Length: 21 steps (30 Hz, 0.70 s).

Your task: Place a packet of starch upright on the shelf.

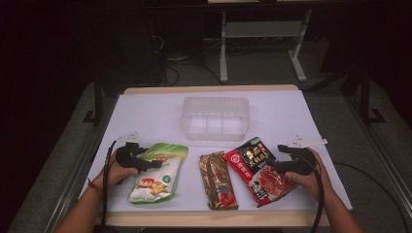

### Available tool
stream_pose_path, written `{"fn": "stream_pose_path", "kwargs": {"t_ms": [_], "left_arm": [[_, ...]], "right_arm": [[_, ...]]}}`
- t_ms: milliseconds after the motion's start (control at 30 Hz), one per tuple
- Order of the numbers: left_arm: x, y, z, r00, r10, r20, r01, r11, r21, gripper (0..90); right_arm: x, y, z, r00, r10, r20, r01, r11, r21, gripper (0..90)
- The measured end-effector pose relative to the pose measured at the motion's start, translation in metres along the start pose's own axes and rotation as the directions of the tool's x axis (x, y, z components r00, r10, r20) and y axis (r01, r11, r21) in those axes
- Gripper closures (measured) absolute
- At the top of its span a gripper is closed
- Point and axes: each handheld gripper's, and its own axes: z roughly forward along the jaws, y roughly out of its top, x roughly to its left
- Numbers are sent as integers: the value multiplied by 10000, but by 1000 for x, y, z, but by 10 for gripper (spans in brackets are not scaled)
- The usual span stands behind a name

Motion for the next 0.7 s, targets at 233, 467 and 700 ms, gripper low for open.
{"fn": "stream_pose_path", "kwargs": {"t_ms": [233, 467, 700], "left_arm": [[-2, -4, 0, 9982, -114, -581, 103, 9997, -200, 590], [-8, -6, 0, 9893, 389, -1408, -420, 9989, -193, 799], [-11, -8, -2, 9833, 546, -1737, -627, 9971, -420, 855]], "right_arm": [[1, 1, 0, 9999, -45, -117, 45, 10000, 36, 250], [1, 2, -3, 10000, -27, -46, 26, 9999, -114, 251], [-1, 3, -4, 10000, 3, 81, -2, 9998, -219, 251]]}}
